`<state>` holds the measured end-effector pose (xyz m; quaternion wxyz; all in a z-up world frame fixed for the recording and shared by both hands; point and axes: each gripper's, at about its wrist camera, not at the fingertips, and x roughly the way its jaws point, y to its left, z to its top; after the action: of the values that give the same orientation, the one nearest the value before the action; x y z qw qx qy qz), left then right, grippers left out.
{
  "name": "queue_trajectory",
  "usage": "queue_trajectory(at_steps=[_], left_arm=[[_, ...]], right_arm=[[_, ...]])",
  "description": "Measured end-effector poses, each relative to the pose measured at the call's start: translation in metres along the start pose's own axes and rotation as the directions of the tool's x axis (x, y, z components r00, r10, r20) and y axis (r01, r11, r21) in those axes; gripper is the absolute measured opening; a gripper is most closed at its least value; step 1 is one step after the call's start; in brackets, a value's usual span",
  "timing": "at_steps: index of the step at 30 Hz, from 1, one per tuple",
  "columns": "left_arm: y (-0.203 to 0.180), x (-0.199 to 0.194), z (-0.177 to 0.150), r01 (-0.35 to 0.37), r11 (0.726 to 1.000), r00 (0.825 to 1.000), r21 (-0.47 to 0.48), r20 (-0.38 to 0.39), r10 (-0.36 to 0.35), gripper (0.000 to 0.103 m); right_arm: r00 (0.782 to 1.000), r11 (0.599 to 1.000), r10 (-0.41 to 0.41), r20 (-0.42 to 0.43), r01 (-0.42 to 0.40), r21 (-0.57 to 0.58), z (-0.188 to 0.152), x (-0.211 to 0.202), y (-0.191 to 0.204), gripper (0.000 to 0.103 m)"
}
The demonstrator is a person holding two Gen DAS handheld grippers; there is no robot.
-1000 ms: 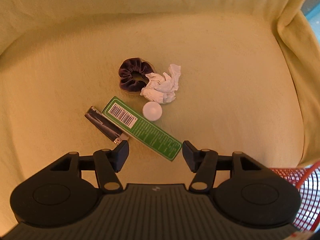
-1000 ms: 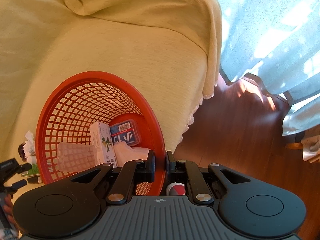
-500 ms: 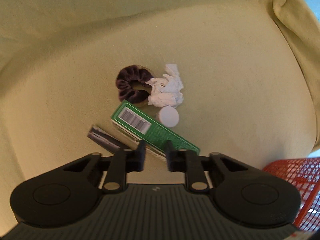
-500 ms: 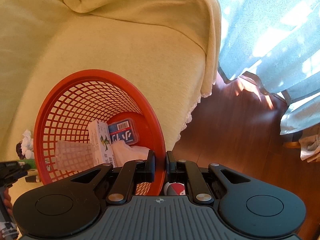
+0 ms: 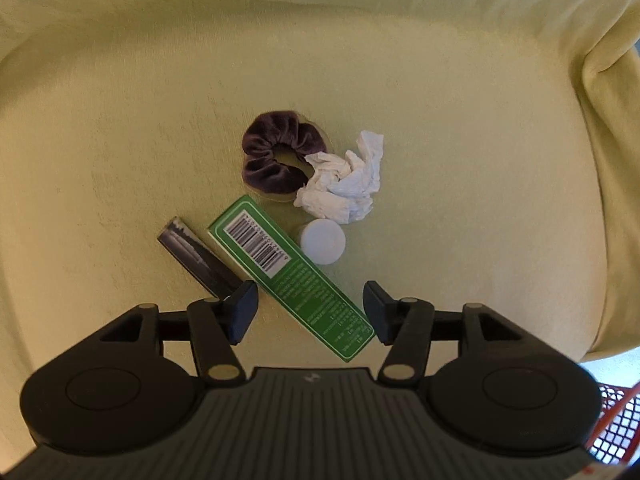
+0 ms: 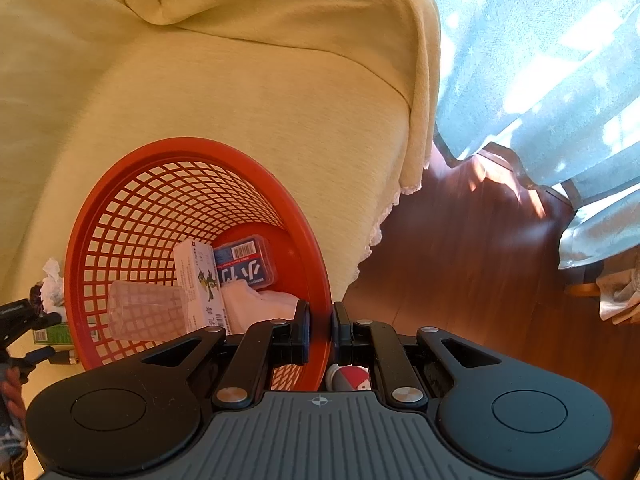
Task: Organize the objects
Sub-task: 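Grasp the green box with the left gripper, then carry the green box into the wastebasket and open the left gripper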
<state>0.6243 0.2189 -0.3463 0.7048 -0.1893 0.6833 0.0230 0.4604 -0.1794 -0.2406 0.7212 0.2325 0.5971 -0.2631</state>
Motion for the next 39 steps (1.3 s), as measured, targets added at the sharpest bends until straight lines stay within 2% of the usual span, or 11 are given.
queue_trajectory(at_steps=[3, 4, 7, 11, 19, 25, 31, 39], left_arm=[[-0.003, 0.013, 0.000, -0.035, 0.999, 0.999, -0.006, -0.023, 0.035, 0.045], [-0.003, 0.014, 0.000, -0.046, 0.999, 0.999, 0.004, -0.022, 0.046, 0.037], [-0.004, 0.012, -0.001, -0.076, 0.993, 0.997, 0.091, -0.012, 0.077, 0.025], [0.000, 0.002, -0.007, -0.102, 0.976, 0.995, 0.192, -0.004, 0.104, 0.025], [0.013, -0.039, -0.025, -0.137, 0.950, 0.991, 0.279, 0.040, 0.132, 0.025], [-0.004, -0.095, -0.047, -0.077, 0.936, 0.995, 0.344, 0.085, 0.050, 0.025], [-0.029, -0.142, -0.071, 0.014, 0.924, 0.994, 0.382, 0.095, -0.054, 0.025], [-0.069, -0.173, -0.100, 0.063, 0.902, 0.989, 0.427, 0.093, -0.113, 0.025]], right_arm=[[1.000, 1.000, 0.000, 0.000, 0.000, 0.000, 0.000, 0.000, 0.000, 0.007], [1.000, 1.000, 0.000, -0.001, 0.000, -0.001, 0.000, 0.000, 0.000, 0.007], [1.000, 1.000, 0.000, 0.000, 0.000, 0.000, 0.000, 0.000, 0.000, 0.007], [1.000, 1.000, 0.002, -0.002, -0.002, 0.002, 0.000, 0.000, -0.001, 0.007], [1.000, 1.000, 0.019, -0.001, -0.019, -0.022, -0.001, -0.003, -0.001, 0.007], [0.999, 0.998, 0.036, -0.004, -0.037, -0.055, -0.005, -0.003, -0.003, 0.007], [0.998, 0.995, 0.063, -0.011, -0.063, -0.077, -0.006, -0.003, -0.005, 0.007], [0.996, 0.987, 0.094, -0.013, -0.095, -0.132, -0.004, -0.002, -0.003, 0.007]])
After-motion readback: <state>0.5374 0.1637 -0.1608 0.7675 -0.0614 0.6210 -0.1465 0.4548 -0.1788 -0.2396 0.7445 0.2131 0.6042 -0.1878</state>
